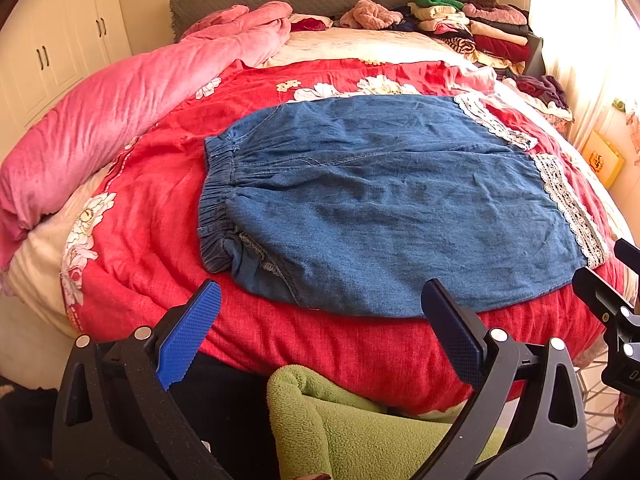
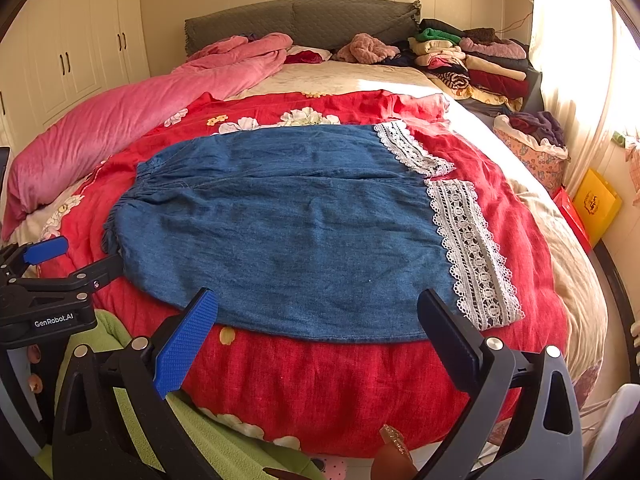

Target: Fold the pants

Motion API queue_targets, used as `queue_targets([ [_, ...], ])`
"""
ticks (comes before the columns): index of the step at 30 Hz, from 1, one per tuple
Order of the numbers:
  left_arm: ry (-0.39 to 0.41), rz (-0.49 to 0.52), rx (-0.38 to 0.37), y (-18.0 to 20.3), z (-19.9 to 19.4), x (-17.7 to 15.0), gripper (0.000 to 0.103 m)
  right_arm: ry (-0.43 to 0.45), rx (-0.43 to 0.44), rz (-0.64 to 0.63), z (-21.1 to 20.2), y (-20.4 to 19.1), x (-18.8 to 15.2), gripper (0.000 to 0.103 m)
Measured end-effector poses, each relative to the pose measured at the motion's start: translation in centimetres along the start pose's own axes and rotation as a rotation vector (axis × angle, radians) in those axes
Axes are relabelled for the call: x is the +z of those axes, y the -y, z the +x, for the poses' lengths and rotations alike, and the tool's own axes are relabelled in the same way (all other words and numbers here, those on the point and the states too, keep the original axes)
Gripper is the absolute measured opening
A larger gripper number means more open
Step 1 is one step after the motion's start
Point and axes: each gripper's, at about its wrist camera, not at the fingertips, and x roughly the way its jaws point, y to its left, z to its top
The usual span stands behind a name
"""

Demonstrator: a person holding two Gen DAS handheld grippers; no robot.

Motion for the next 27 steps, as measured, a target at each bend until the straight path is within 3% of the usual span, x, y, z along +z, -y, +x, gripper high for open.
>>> queue_targets([
  [27,0.005,-0.004,0.009,-0.13,0.29,-0.25,0.094,0.002,-0.003,-0.001,0.27,-0.1,0.37,0.099],
])
